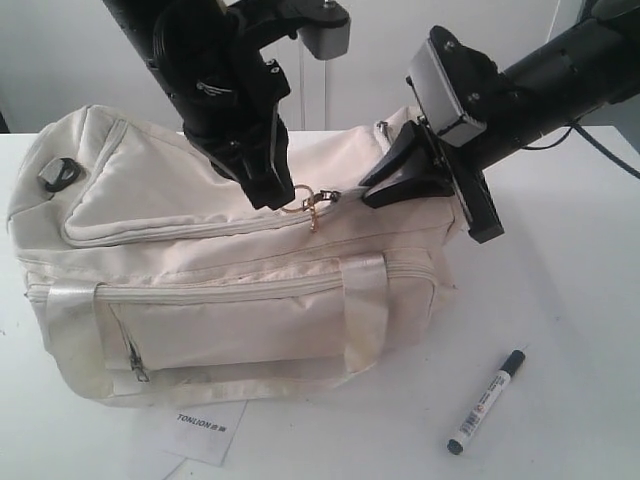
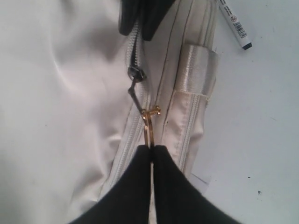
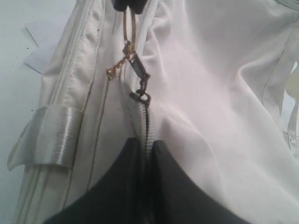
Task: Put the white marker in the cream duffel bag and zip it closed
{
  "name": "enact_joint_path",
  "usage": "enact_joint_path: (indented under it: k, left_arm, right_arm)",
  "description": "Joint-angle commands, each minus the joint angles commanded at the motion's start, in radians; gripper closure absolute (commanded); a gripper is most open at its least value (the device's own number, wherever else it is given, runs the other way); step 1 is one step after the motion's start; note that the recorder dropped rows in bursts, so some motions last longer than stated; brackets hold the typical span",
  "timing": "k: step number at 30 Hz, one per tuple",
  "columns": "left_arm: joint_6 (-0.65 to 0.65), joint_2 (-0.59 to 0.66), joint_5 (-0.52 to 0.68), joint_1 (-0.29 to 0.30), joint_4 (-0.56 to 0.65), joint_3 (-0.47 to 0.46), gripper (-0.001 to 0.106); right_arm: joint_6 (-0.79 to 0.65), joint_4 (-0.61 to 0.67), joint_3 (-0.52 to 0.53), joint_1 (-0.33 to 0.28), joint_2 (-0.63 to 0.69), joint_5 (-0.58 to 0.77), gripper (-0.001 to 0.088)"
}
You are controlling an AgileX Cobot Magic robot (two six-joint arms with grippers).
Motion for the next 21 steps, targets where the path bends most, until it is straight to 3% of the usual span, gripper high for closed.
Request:
enact_joint_path:
  k: [21]
  left_arm:
    - [-0.011, -0.034, 0.0, 0.0, 0.076, 0.041, 0.105]
  right_arm:
    - [0.002, 0.0, 0.0, -0.012, 0.0, -0.019, 0.0868]
